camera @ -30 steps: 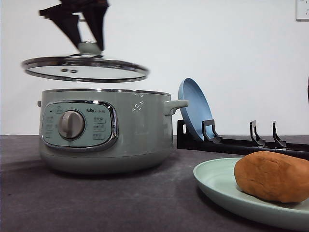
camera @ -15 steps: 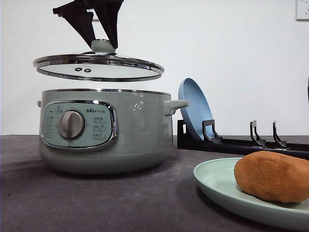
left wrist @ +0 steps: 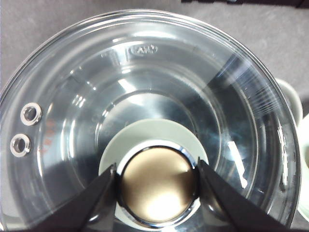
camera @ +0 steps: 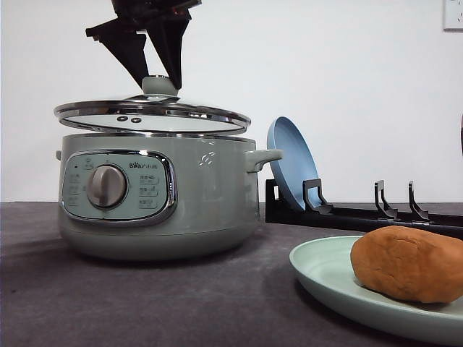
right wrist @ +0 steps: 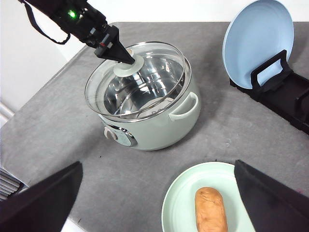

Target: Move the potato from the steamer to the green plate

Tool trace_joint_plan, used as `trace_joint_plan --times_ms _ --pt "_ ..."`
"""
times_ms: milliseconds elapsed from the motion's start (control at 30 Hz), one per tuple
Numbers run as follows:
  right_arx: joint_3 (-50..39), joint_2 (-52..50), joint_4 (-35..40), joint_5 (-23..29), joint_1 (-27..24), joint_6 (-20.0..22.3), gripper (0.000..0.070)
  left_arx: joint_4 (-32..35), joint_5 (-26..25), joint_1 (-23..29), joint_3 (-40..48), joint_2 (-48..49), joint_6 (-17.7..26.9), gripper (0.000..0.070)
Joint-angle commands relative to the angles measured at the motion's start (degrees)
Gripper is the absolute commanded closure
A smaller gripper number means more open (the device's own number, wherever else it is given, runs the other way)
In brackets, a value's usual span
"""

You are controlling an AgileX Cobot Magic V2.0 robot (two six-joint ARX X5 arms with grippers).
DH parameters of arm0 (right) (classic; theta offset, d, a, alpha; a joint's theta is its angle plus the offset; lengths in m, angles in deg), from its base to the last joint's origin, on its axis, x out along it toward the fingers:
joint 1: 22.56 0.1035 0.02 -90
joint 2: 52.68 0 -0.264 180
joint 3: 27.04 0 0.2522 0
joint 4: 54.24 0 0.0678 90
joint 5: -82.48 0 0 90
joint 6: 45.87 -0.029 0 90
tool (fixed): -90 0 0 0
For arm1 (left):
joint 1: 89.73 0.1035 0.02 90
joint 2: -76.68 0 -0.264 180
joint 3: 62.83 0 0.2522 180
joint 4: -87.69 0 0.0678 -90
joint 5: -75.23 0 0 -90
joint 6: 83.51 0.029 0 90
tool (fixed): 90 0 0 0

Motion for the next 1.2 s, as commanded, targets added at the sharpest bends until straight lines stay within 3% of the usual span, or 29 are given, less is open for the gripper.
trace_joint_plan --times_ms 0,1167 --pt "1.11 0.24 0.59 0.02 0.5 -0.48 0.0065 2.46 -0.07 -0.59 -1.75 0.43 0.28 0.0699" --pt "1.11 0.24 0.55 0.0 0.5 -0.31 0.0066 2.68 3.29 -1.55 -1.75 -3.32 0.24 0.0699"
